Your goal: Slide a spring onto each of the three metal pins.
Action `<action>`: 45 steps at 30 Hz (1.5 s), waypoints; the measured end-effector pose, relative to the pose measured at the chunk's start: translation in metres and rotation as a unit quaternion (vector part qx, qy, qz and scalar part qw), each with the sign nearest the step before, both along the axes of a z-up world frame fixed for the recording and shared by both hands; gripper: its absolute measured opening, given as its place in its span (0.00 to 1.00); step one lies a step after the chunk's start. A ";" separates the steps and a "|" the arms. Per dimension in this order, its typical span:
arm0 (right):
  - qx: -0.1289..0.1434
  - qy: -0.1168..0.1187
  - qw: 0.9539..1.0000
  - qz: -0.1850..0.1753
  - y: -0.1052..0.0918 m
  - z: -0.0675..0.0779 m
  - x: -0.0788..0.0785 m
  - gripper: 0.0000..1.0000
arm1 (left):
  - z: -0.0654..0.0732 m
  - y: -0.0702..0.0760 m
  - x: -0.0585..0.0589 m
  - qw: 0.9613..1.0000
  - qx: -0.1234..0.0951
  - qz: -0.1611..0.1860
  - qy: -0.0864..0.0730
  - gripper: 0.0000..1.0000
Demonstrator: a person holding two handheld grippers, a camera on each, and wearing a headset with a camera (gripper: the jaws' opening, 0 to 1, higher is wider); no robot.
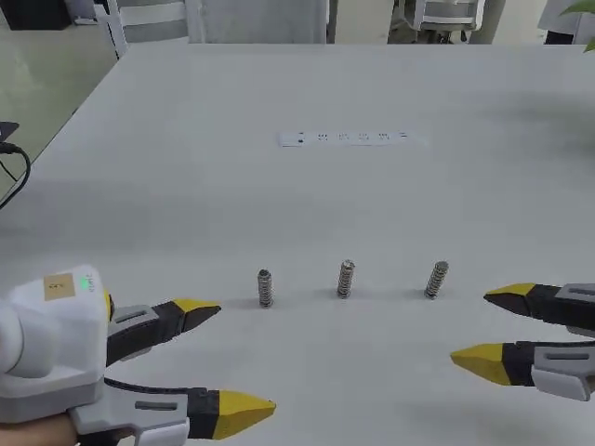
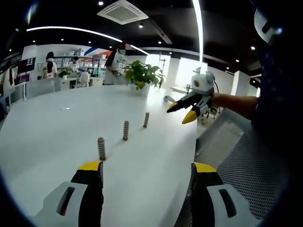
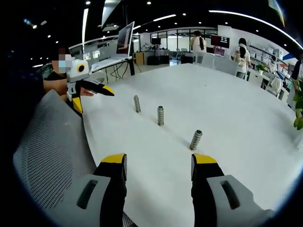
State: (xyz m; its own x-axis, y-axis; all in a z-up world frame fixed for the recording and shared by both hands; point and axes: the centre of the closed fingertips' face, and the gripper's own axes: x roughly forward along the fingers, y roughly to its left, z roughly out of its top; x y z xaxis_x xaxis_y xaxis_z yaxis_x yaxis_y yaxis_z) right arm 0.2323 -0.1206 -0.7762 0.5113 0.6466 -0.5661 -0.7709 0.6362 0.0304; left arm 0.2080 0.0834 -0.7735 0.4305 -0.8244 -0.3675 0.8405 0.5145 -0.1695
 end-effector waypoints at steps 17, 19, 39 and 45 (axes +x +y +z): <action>0.013 -0.020 1.000 0.001 -0.018 -0.003 -0.004 0.72 | 0.000 0.006 -0.001 1.000 0.008 0.014 -0.001 0.73; 0.015 -0.019 1.000 0.002 -0.018 -0.003 -0.005 0.76 | -0.001 0.007 -0.002 1.000 0.011 0.018 0.000 0.73; 0.021 -0.017 1.000 0.001 -0.022 -0.006 -0.005 0.84 | -0.004 0.007 0.001 0.999 0.014 0.040 0.000 0.75; 0.024 -0.023 0.999 -0.005 -0.027 -0.004 0.000 0.84 | -0.006 0.005 0.005 0.999 0.021 0.039 0.000 0.75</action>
State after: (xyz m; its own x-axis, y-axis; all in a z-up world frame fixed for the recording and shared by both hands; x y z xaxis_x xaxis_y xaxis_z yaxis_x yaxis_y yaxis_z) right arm 0.2328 -0.1478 -0.7799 0.5423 0.6680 -0.5096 -0.7664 0.6419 0.0258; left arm 0.2128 0.0888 -0.7798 0.4931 -0.7722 -0.4008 0.7977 0.5851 -0.1459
